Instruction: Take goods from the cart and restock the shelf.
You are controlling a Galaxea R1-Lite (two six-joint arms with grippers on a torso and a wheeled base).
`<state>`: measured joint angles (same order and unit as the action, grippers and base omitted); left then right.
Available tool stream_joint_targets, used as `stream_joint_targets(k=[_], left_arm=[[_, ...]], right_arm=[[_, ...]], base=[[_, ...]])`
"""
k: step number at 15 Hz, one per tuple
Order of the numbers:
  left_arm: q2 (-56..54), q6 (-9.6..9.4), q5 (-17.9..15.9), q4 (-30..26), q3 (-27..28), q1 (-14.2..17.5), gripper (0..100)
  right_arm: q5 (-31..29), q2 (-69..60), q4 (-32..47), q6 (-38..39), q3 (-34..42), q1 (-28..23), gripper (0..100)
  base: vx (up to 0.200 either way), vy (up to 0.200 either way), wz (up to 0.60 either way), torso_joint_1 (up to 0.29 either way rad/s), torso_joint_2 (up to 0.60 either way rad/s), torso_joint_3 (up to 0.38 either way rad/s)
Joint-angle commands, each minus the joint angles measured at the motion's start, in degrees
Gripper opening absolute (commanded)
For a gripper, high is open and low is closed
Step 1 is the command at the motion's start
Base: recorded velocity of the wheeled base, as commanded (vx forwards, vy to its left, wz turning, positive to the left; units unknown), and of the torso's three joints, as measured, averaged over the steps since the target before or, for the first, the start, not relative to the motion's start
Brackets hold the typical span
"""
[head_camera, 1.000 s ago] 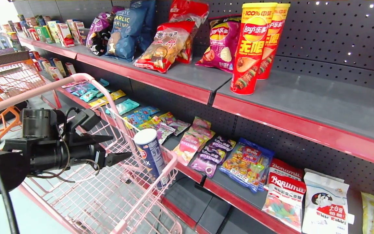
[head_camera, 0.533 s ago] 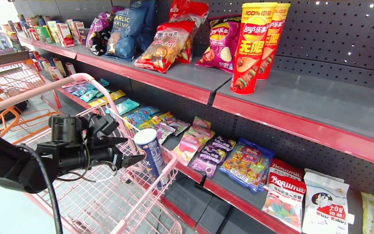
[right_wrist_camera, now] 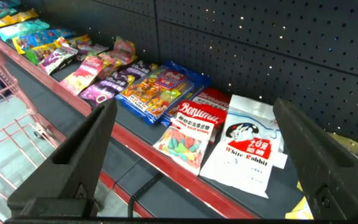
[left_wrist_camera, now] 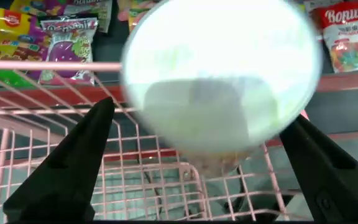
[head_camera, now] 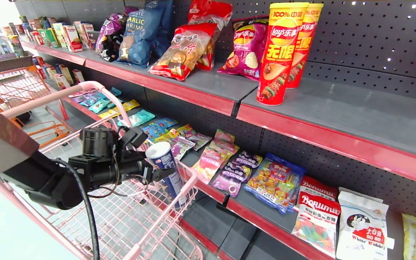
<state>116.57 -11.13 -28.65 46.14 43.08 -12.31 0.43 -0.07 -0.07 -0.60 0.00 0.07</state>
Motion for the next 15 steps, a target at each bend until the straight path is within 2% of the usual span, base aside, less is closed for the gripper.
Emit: stream_joint_targets(k=[1,5,15], left_arm=[[1.47,1.64,1.58,0.09,2.45,-1.75,100],[4.46,1.73,2.37,4.31,4.03,-2.63,100],[4.99,2.25,2.37,4.4,4.12,-2.45,100]], right_arm=[[0.01,0.07,-0.01,-0.02,0.0,0.01,100],[0.01,0.07,-0.01,-0.02,0.0,0.01,100],[0.01,0.07,-0.01,-0.02,0.0,0.01,100]], base=[[0.0,0.0,0.0,0.0,0.0,0.0],[0.0,0.0,0.0,0.0,0.0,0.0],[0.0,0.0,0.0,0.0,0.0,0.0]])
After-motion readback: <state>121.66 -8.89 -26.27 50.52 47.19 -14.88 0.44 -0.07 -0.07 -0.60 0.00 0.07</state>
